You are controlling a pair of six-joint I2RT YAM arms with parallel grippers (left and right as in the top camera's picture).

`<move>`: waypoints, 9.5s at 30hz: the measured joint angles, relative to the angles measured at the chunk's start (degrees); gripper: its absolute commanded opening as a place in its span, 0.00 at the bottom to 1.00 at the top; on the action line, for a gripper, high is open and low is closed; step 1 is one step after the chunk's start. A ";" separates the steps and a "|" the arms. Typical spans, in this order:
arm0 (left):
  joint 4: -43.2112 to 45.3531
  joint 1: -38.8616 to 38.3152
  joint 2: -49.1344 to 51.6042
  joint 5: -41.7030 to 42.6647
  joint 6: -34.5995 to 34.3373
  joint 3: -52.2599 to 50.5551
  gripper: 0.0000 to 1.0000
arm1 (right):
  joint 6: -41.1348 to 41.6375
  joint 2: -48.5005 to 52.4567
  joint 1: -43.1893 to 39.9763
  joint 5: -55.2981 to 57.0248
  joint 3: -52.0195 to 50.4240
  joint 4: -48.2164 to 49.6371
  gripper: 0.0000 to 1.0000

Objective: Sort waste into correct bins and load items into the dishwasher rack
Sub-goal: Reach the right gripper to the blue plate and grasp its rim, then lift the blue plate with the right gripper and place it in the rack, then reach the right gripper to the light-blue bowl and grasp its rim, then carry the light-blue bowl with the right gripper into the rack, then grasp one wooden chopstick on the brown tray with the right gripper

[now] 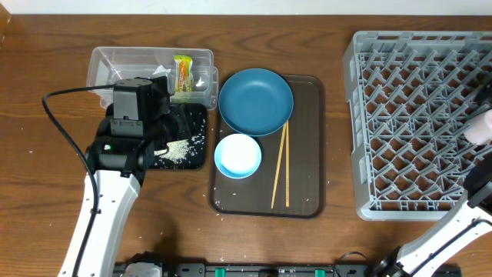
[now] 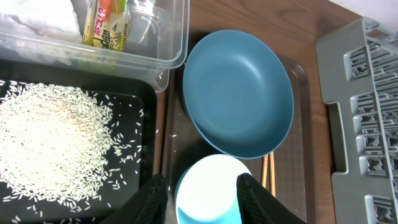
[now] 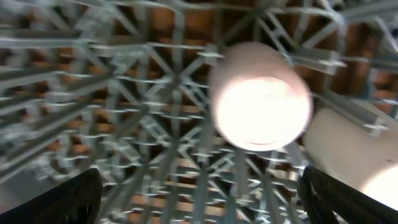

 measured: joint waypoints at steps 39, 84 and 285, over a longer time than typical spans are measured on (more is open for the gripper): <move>-7.45 0.02 2.97 -6.01 0.17 0.00 0.48 | 5.09 -5.20 59.06 3.89 -37.46 47.28 0.45; -6.75 0.02 2.99 -6.03 0.17 0.00 0.49 | -45.18 -24.09 22.14 41.16 -29.33 78.18 0.01; -13.18 0.02 2.99 -11.98 0.15 0.00 0.50 | -0.33 -23.17 38.62 29.94 -28.41 37.90 0.96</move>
